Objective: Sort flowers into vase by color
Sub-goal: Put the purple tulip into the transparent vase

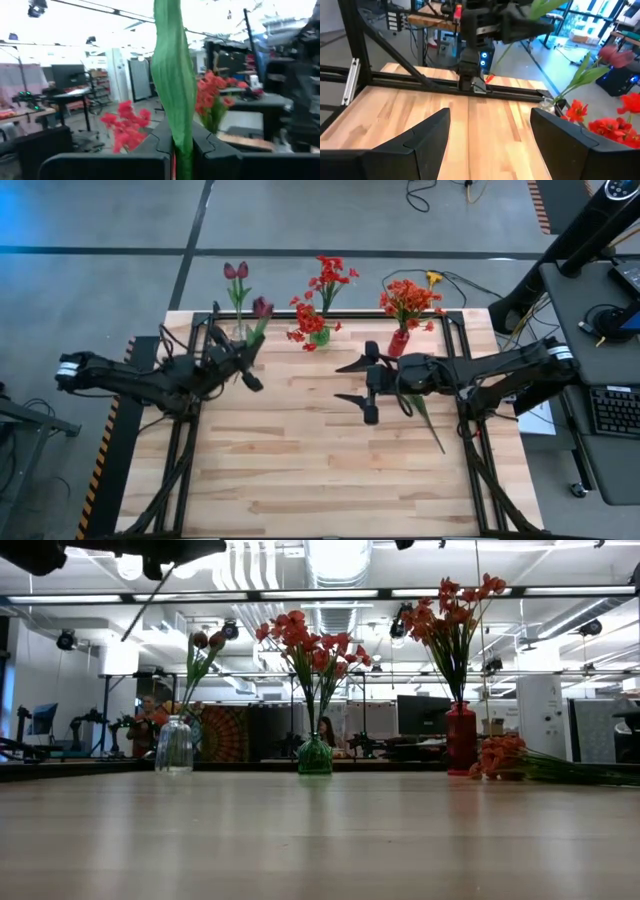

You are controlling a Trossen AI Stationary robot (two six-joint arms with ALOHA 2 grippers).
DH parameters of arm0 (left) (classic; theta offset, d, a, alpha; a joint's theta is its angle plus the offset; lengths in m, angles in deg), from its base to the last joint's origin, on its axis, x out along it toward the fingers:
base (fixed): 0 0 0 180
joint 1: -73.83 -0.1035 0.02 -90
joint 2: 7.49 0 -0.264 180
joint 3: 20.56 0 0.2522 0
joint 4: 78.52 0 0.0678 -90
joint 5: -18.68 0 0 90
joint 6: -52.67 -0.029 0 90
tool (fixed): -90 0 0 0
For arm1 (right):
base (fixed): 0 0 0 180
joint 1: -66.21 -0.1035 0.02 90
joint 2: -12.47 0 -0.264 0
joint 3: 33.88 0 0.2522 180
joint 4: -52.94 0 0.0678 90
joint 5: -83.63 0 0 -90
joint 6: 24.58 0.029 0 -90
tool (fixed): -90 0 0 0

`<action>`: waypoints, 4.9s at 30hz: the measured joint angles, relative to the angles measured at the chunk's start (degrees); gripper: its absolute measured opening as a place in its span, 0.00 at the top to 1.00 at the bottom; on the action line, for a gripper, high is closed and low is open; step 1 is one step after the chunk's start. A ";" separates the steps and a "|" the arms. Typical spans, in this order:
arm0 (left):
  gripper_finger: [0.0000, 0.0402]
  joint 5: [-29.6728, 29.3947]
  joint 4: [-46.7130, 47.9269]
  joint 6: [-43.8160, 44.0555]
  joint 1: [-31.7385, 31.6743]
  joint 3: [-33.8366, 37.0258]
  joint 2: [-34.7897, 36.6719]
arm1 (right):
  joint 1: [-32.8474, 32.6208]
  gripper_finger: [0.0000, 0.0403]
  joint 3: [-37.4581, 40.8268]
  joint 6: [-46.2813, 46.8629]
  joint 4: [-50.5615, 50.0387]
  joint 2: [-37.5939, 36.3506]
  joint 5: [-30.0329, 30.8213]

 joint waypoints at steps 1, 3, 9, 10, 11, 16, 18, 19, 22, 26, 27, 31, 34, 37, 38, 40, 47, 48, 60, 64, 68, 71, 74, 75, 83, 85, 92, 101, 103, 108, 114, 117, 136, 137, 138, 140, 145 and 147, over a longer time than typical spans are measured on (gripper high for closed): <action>1.00 1.42 -0.39 -0.01 -1.50 0.00 -0.07 | 0.00 0.33 0.00 0.08 0.00 0.26 0.00; 1.00 5.63 -0.93 0.61 -4.95 0.02 -0.45 | 0.00 0.33 0.12 0.09 -0.77 0.35 0.00; 1.00 20.29 -2.74 10.48 -17.26 0.19 -2.77 | 0.00 0.34 0.66 0.87 0.32 2.02 -0.27; 1.00 25.68 -3.88 13.01 -18.85 0.51 -3.33 | 0.00 0.34 0.69 0.94 1.24 2.53 -0.35; 1.00 32.05 -5.78 15.14 -20.01 0.83 -4.12 | 0.00 0.34 1.07 0.82 1.48 2.81 -0.56; 1.00 56.79 -26.54 23.76 -20.05 3.31 -8.52 | 0.00 0.34 3.61 -2.14 10.06 8.32 -0.61; 1.00 57.86 -31.89 25.79 -19.01 4.87 -10.12 | 0.00 0.34 3.67 -3.61 15.95 11.70 -0.63; 1.00 57.81 -33.88 25.98 -18.30 4.96 -11.28 | 0.00 0.34 3.81 -4.20 17.95 13.37 -0.61; 1.00 54.69 -35.35 25.11 -16.16 5.85 -13.88 | 0.00 0.35 3.77 -4.83 28.68 18.89 -0.64; 1.00 48.26 -36.51 22.35 -12.96 6.29 -19.01 | 0.13 0.37 3.78 -5.44 40.67 24.61 -0.65; 1.00 47.37 -37.70 22.11 -12.42 6.29 -20.09 | 0.17 0.37 3.78 -5.81 42.80 25.66 -0.59; 1.00 46.76 -41.38 22.44 -11.78 6.29 -23.38 | 0.31 0.40 2.25 -7.97 44.15 28.02 3.90; 1.00 46.62 -41.29 23.25 -11.78 6.40 -24.08 | 0.33 0.41 1.42 -8.96 41.58 27.98 5.49; 1.00 46.49 -40.56 22.69 -11.78 6.88 -23.82 | 0.23 0.43 1.14 -8.94 39.23 27.23 5.47; 1.00 45.75 -40.32 22.05 -11.78 7.04 -23.32 | 0.22 0.43 1.14 -8.91 38.55 26.66 5.42; 1.00 42.54 -39.39 21.00 -11.78 7.86 -21.82 | 0.20 0.43 1.14 -8.53 37.16 25.45 5.41; 1.00 26.30 -29.87 16.38 -11.93 10.52 -14.94 | 0.21 0.43 1.20 -6.54 29.33 21.04 5.42; 1.00 24.38 -28.79 15.06 -11.94 10.64 -14.07 | 0.22 0.43 1.20 -6.41 29.03 20.70 5.43; 1.00 -1.17 -24.52 -5.44 -14.00 11.02 -7.17 | 0.20 0.43 1.27 -4.87 26.93 20.43 5.40; 1.00 -1.18 -24.60 -9.24 -17.37 9.40 -6.41 | 0.20 0.43 1.27 -4.80 27.02 20.43 5.40; 1.00 -0.25 -24.71 -10.23 -20.82 6.64 -6.34 | 0.20 0.43 1.27 -4.28 26.78 20.46 5.40; 1.00 -0.24 -24.04 -12.13 -23.56 4.58 -6.75 | 0.20 0.43 1.27 -3.94 26.71 20.46 5.40; 1.00 0.66 -22.72 -12.26 -26.62 3.14 -7.35 | 0.20 0.43 1.27 -3.92 26.52 20.46 5.40; 1.00 1.66 -22.41 -12.10 -27.68 3.01 -7.49 | 0.21 0.43 1.27 -3.92 26.49 20.48 5.40; 1.00 6.76 -21.86 -7.65 -34.19 2.95 -7.64 | 0.22 0.43 1.27 -3.93 26.27 20.50 5.42; 1.00 7.25 -21.63 -7.56 -34.88 2.86 -7.69 | 0.24 0.43 1.27 -3.91 26.21 20.50 5.42; 1.00 7.22 -20.89 -5.87 -37.05 2.97 -7.69 | 0.24 0.43 1.27 -3.93 26.19 20.50 5.45; 1.00 7.32 -17.35 -2.75 -38.84 3.09 -7.73 | 0.24 0.43 1.27 -3.93 26.21 20.50 5.45; 1.00 7.28 -16.42 -2.56 -38.94 3.24 -8.06 | 0.24 0.43 1.27 -3.93 26.21 20.50 5.45; 1.00 7.27 -16.50 -1.37 -39.07 3.37 -9.51 | 0.24 0.43 1.27 -3.93 26.21 20.50 5.45; 1.00 7.20 -16.53 -1.32 -39.88 3.37 -11.19 | 0.24 0.43 1.27 -3.65 26.19 20.50 5.45; 1.00 6.44 -16.58 -1.32 -39.95 3.37 -11.68 | 0.24 0.43 1.27 -3.62 26.17 20.50 5.45; 0.74 0.88 -7.66 -1.48 -39.88 3.37 -11.24 | 0.24 0.43 1.29 -3.23 25.47 20.50 5.42; 0.72 -0.66 -6.15 -1.82 -39.84 3.37 -10.95 | 0.24 0.43 1.29 -2.93 25.32 20.50 5.42; 0.70 -1.73 -4.33 -1.97 -39.84 3.37 -10.64 | 0.24 0.43 1.29 -2.71 25.08 20.50 5.42; 0.66 -2.47 -0.37 -1.57 -39.82 3.37 -9.82 | 0.24 0.43 1.31 -2.68 24.73 20.50 5.42; 0.60 -2.87 7.10 0.78 -39.31 3.37 -7.67 | 0.24 0.43 1.33 -2.68 24.64 20.44 5.42; 0.58 -4.30 9.96 0.59 -39.10 3.37 -6.59 | 0.24 0.43 1.33 -2.69 24.53 20.34 5.42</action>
